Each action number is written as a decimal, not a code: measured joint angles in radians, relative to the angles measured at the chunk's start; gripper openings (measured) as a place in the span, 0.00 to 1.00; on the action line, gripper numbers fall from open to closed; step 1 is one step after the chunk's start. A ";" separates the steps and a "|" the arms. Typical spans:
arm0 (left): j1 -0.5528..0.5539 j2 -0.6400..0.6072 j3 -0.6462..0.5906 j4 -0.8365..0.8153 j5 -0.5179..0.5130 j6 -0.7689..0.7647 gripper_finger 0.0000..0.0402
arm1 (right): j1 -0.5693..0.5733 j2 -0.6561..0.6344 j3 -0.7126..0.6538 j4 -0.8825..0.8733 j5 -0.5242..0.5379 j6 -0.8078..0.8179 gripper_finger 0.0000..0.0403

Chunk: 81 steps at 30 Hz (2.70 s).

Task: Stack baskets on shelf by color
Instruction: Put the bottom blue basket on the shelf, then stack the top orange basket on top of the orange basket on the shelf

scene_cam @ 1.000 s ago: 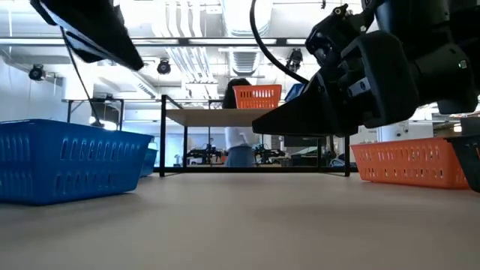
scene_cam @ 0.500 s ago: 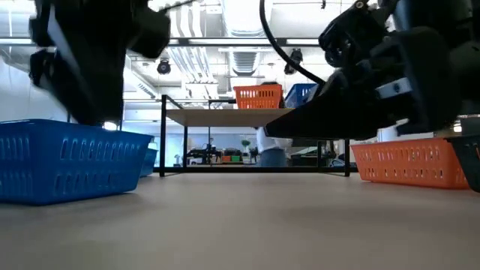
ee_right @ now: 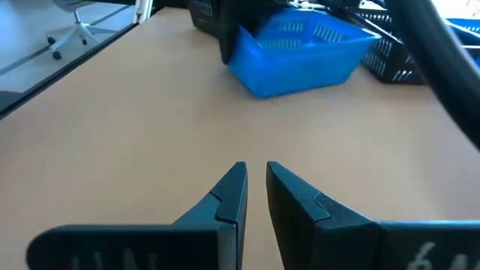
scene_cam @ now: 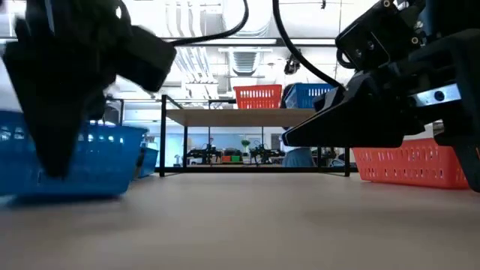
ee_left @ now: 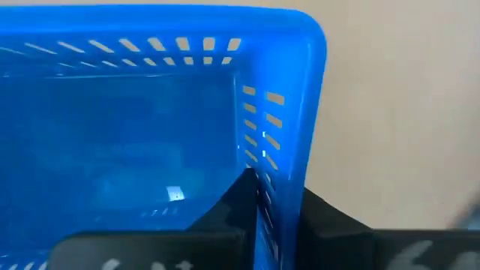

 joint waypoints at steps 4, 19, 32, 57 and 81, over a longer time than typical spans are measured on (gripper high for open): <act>-0.036 -0.037 0.087 0.019 0.063 0.200 0.04 | 0.000 0.000 -0.009 0.000 0.001 -0.001 0.11; 0.126 -0.305 0.259 -0.195 -0.435 0.965 0.04 | 0.000 -0.001 -0.012 0.011 0.026 0.002 0.11; 0.627 -0.401 0.257 -0.304 -0.440 1.315 0.04 | 0.000 -0.001 -0.010 0.022 0.042 0.055 0.11; 0.805 -0.235 0.240 -0.189 -0.475 1.590 0.08 | -0.001 -0.001 -0.010 0.039 0.114 0.091 0.11; 0.805 -0.462 0.200 -0.231 -0.493 1.409 0.39 | 0.008 -0.200 -0.010 -0.207 0.070 0.127 0.11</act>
